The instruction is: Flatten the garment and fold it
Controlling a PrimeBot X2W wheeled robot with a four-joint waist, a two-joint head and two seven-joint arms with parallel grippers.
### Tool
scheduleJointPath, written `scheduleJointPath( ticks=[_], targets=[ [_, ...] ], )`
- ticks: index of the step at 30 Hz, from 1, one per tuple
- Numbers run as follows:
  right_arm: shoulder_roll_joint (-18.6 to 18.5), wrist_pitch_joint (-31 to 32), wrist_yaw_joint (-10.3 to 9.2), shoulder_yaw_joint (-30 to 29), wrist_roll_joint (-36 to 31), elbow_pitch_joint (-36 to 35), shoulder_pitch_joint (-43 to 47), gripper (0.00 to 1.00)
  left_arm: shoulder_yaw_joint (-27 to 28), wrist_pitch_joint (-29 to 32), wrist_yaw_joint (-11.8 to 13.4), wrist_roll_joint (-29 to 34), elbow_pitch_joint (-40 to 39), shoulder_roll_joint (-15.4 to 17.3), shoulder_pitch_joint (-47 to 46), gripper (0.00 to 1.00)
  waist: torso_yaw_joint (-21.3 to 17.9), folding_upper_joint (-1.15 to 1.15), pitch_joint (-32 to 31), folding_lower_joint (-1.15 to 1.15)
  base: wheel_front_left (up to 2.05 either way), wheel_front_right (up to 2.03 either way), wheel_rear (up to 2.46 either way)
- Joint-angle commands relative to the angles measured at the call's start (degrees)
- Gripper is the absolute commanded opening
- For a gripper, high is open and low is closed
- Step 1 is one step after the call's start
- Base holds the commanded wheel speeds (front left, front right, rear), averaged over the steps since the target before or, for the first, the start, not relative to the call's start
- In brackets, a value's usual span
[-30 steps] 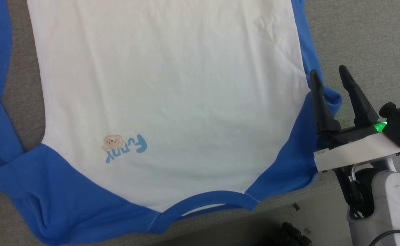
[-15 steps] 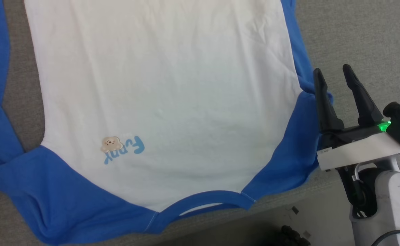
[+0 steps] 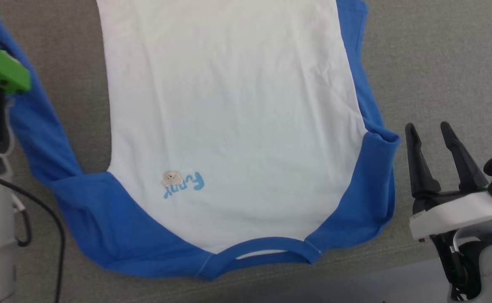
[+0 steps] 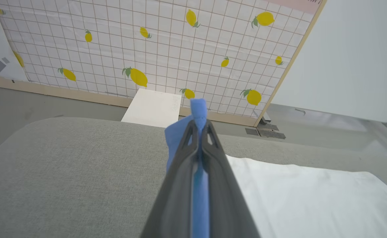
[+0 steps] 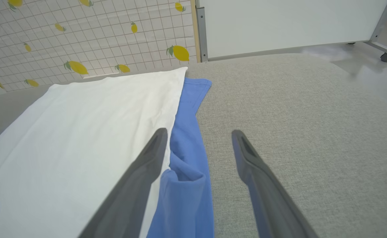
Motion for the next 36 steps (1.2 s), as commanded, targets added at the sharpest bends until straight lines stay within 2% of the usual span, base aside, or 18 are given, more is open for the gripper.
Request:
scheduleJointPath(
  ticks=[1,6,10,13,17,22,28,36],
  targets=[
    [0.11,0.73,-0.1,-0.57,-0.37,-0.75,1.3,1.0,-1.61,-0.16,-0.22,-0.32,-2.5,-1.99,1.41,0.0,5.14,0.0,-7.31,0.0,0.0,0.0,0.0],
    [0.11,2.96,-0.1,-1.87,-0.29,-2.71,3.86,1.0,-8.63,0.57,-0.51,0.37,-8.44,-7.47,2.41,0.0,6.76,0.0,-10.26,0.0,0.0,0.0,0.0],
    [0.11,4.29,-0.1,-1.93,-0.15,-4.35,4.68,1.0,-15.29,0.26,-1.01,0.45,-9.26,-13.62,2.04,0.0,6.75,0.0,-11.12,0.0,0.0,0.0,0.0],
    [0.11,4.95,-0.1,-1.5,0.0,-5.41,4.83,1.0,-20.6,0.06,-2.1,0.18,-6.4,-18.31,1.71,0.0,6.02,0.0,-10.86,0.0,0.0,0.0,0.0],
    [0.11,5.54,-0.1,-0.76,0.26,-6.01,4.75,1.0,-27.06,-0.51,-3.6,0.45,0.37,-21.52,0.99,0.0,4.53,0.0,-9.62,0.0,0.0,0.0,0.0],
    [0.11,5.63,-0.1,-0.27,0.5,-5.68,3.88,1.0,-33.77,-2.2,-4.17,-0.71,9.88,-23.05,-0.93,0.0,2.27,0.0,-7.6,0.0,0.0,0.0,0.0],
    [0.11,4.71,-0.1,1.53,1.38,-4.02,2.17,1.0,-42.21,-4.29,-2.92,-4.9,18.93,-23.24,-4.9,0.0,-1.32,0.0,-5.62,0.0,0.0,0.0,0.0],
    [0.11,2.86,-0.1,2.71,2.44,-0.96,1.26,1.0,-55.9,-2.63,-3.15,-8.64,27.94,-23.25,-7.78,0.0,-4.92,0.0,-4.32,0.0,0.0,0.0,0.0]
  ],
)
